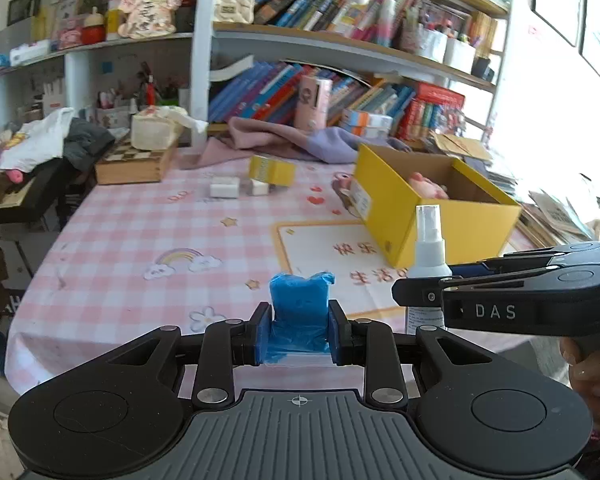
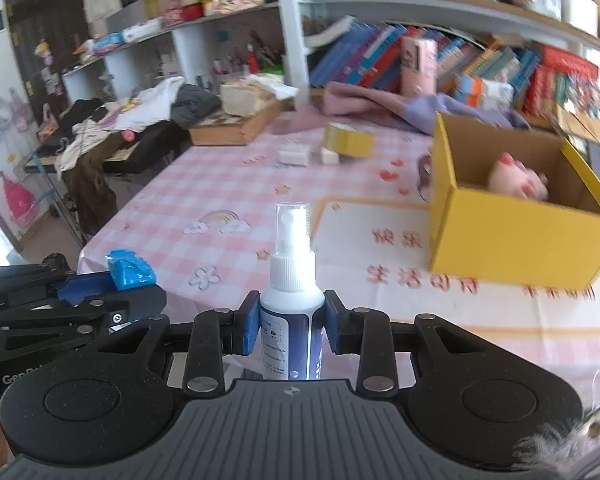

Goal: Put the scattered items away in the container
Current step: 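Carry the spray bottle with the right tool while the left tool carries the clip to the box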

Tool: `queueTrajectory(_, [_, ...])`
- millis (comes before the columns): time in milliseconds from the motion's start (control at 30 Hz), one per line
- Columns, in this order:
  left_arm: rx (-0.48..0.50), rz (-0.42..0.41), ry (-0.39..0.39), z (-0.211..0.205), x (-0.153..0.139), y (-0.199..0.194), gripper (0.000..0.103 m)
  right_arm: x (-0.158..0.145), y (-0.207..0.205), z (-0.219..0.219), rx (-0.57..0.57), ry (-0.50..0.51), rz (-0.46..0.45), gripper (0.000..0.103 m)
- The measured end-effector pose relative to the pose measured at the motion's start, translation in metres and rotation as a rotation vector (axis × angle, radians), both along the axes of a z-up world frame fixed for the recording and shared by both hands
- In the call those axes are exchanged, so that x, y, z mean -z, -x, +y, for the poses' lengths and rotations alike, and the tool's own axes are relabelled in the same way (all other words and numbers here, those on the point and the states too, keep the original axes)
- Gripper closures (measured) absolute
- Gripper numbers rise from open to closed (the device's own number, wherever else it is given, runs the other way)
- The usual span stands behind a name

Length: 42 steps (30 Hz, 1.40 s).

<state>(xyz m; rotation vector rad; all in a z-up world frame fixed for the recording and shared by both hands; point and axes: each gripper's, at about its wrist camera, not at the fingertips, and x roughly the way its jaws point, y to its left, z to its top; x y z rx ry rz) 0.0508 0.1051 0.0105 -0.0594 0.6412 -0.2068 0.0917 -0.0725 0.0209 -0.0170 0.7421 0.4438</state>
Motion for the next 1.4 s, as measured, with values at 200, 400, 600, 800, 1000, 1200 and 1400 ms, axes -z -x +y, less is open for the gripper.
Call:
queueTrajectory(200, [0.069, 0.025, 0.019, -0.015, 0.007, 0.002, 0.076, 0.005, 0.018, -0.020, 0.066, 0.016, 0.027, 0.072])
queueTrajectory(400, [0.183, 0.032, 0.022, -0.040, 0.010, 0.001, 0.076, 0.009, 0.033, -0.051, 0.192, 0.013, 0.057, 0.072])
queueTrajectory(600, [0.266, 0.048, 0.030, -0.059, 0.015, -0.001, 0.076, 0.012, 0.045, -0.072, 0.274, 0.015, 0.072, 0.072])
queueTrajectory(800, [0.312, 0.053, 0.036, -0.072, 0.016, -0.002, 0.076, 0.012, 0.053, -0.088, 0.335, 0.013, 0.076, 0.072])
queueTrajectory(1000, [0.352, 0.057, 0.041, -0.086, 0.016, -0.002, 0.076, 0.010, 0.060, -0.101, 0.368, 0.017, 0.075, 0.072])
queueTrajectory(1200, [0.375, 0.053, 0.043, -0.098, 0.014, -0.001, 0.076, 0.009, 0.064, -0.113, 0.393, 0.016, 0.077, 0.072])
queueTrajectory(1400, [0.412, 0.060, 0.045, -0.114, 0.014, -0.002, 0.076, 0.009, 0.069, -0.127, 0.421, 0.012, 0.082, 0.072])
